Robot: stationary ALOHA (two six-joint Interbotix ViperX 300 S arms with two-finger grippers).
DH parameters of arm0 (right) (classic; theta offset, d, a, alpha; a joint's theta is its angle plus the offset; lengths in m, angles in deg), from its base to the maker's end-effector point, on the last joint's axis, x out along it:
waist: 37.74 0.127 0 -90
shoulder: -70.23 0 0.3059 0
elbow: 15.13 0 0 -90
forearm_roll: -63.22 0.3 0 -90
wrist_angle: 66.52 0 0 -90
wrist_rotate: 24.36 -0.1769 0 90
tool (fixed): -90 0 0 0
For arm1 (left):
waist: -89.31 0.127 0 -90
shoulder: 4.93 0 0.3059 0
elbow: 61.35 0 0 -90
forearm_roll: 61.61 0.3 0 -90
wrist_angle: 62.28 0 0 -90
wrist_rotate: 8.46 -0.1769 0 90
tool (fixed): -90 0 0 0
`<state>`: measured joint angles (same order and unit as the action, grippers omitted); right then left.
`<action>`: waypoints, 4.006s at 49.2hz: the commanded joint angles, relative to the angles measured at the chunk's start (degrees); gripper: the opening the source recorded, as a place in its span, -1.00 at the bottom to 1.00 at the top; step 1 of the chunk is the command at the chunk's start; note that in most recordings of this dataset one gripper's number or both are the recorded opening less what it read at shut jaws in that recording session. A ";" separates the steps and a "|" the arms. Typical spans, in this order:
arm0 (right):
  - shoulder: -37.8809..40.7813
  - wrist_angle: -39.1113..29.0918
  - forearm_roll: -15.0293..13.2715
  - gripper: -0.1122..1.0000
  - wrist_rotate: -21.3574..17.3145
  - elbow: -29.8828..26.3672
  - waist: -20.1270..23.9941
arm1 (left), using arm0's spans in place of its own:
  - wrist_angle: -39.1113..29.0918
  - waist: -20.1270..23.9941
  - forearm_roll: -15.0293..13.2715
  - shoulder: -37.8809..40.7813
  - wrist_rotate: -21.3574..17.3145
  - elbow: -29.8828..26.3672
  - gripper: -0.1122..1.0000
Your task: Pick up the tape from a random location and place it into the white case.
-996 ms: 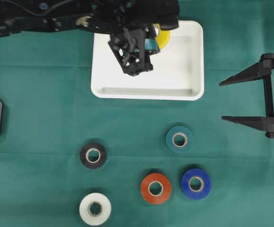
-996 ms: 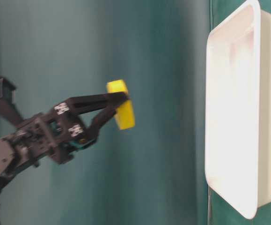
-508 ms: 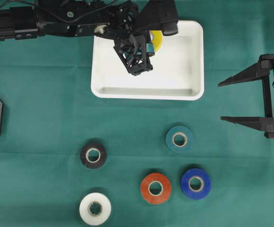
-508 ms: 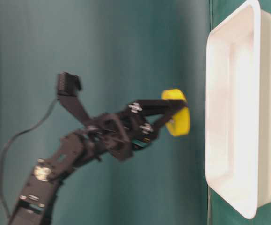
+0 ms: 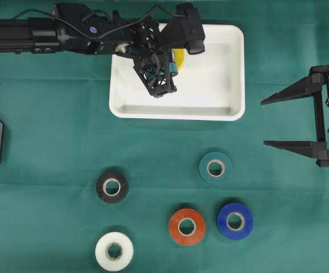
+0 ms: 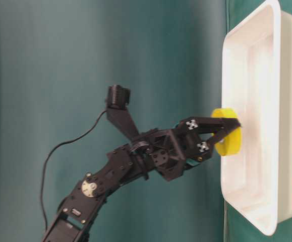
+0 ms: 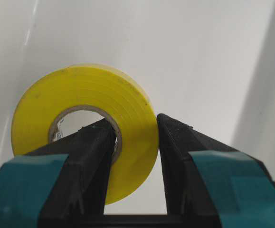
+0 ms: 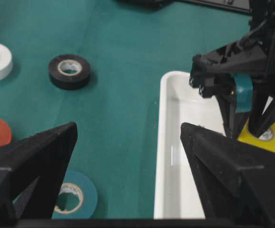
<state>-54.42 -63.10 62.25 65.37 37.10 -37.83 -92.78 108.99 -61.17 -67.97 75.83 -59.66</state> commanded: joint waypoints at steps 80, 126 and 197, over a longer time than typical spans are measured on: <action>0.26 0.44 -0.09 0.82 -0.26 -0.97 0.09 | -1.49 -2.46 -0.26 -9.32 0.00 -0.62 0.92; 0.18 0.18 0.09 0.82 -0.44 -1.14 0.18 | -8.00 -11.78 -0.26 -18.46 0.09 -1.05 0.92; -2.81 -1.23 0.26 0.82 -0.35 -1.14 0.26 | 8.00 -13.54 -0.97 -70.58 0.70 37.79 0.92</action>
<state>-57.41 -64.59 62.43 65.02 37.01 -37.66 -85.66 95.28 -61.61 -136.70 76.27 -23.19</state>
